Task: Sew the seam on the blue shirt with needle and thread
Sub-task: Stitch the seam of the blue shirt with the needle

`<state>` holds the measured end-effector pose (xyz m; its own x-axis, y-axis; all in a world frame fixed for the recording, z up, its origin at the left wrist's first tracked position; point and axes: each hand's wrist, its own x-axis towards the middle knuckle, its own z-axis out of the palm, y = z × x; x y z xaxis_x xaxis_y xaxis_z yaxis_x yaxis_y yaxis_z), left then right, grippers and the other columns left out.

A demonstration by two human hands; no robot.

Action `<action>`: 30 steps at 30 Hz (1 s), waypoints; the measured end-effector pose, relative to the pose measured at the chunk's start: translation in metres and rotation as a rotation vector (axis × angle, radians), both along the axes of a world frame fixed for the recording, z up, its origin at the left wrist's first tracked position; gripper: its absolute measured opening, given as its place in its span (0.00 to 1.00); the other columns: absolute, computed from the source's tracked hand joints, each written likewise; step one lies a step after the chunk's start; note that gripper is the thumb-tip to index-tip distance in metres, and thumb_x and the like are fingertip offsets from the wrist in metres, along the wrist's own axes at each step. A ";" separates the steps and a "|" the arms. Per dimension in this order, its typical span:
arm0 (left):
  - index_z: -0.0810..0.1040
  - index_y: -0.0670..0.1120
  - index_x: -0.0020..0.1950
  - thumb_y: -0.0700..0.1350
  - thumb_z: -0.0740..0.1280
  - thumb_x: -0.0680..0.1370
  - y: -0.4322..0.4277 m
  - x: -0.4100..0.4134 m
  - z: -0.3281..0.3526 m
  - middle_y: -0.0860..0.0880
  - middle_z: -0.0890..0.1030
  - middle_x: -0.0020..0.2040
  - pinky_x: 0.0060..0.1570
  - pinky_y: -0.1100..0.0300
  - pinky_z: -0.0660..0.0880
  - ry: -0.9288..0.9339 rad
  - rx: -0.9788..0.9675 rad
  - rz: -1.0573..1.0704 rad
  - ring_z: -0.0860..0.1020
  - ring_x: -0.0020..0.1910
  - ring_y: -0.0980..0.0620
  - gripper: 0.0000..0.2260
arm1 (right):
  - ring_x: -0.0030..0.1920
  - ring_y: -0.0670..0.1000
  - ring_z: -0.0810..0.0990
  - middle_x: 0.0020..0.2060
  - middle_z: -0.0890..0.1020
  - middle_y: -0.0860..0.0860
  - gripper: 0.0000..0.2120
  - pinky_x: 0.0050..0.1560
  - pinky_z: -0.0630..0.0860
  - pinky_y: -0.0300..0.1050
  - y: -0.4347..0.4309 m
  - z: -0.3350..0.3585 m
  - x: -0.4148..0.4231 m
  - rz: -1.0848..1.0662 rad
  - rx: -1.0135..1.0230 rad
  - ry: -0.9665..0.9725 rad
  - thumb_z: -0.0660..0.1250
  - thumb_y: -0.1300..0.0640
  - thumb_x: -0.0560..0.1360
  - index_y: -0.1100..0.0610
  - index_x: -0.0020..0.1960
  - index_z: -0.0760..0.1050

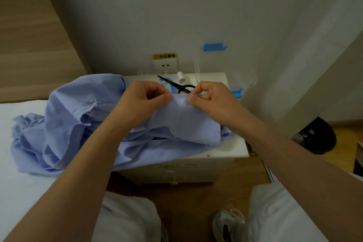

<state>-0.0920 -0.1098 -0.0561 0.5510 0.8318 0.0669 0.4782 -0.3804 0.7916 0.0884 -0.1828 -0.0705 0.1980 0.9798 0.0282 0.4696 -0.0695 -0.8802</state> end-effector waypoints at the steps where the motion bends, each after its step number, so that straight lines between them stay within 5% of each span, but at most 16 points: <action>1: 0.82 0.51 0.41 0.43 0.67 0.78 0.000 0.000 0.000 0.57 0.82 0.34 0.37 0.75 0.72 -0.005 -0.002 0.001 0.78 0.36 0.64 0.07 | 0.19 0.41 0.68 0.14 0.67 0.41 0.06 0.28 0.64 0.32 0.000 0.000 0.000 -0.004 0.002 0.000 0.68 0.57 0.76 0.60 0.46 0.78; 8: 0.83 0.48 0.45 0.43 0.68 0.77 0.000 -0.001 0.000 0.55 0.82 0.38 0.38 0.75 0.72 -0.003 -0.026 -0.013 0.78 0.37 0.65 0.04 | 0.19 0.43 0.64 0.14 0.64 0.44 0.05 0.36 0.68 0.40 0.001 -0.003 -0.002 -0.008 0.019 0.032 0.69 0.57 0.76 0.59 0.44 0.78; 12: 0.83 0.47 0.44 0.42 0.69 0.77 -0.001 0.000 0.001 0.54 0.83 0.37 0.37 0.73 0.74 -0.027 -0.072 -0.023 0.79 0.36 0.64 0.04 | 0.22 0.38 0.70 0.15 0.69 0.40 0.07 0.33 0.66 0.33 0.000 0.000 -0.003 0.032 0.029 0.032 0.69 0.54 0.76 0.59 0.46 0.80; 18: 0.82 0.48 0.44 0.41 0.69 0.77 -0.002 0.000 0.001 0.54 0.83 0.36 0.39 0.70 0.77 -0.050 -0.111 -0.038 0.80 0.37 0.61 0.04 | 0.21 0.41 0.66 0.14 0.65 0.43 0.08 0.30 0.65 0.27 0.001 -0.003 -0.001 0.064 0.074 0.032 0.70 0.57 0.76 0.63 0.46 0.80; 28: 0.84 0.48 0.49 0.48 0.68 0.76 -0.005 0.006 0.000 0.50 0.84 0.43 0.39 0.69 0.77 -0.038 -0.143 -0.046 0.82 0.41 0.59 0.07 | 0.20 0.41 0.65 0.15 0.66 0.43 0.06 0.32 0.66 0.28 0.000 -0.004 -0.001 0.097 0.134 0.055 0.70 0.58 0.76 0.61 0.45 0.80; 30: 0.84 0.48 0.47 0.48 0.69 0.76 -0.004 0.005 0.000 0.48 0.85 0.41 0.39 0.63 0.79 -0.035 -0.131 -0.030 0.82 0.41 0.54 0.05 | 0.21 0.41 0.67 0.15 0.67 0.43 0.07 0.33 0.66 0.28 0.000 -0.004 -0.002 0.095 0.132 0.064 0.70 0.58 0.76 0.62 0.46 0.80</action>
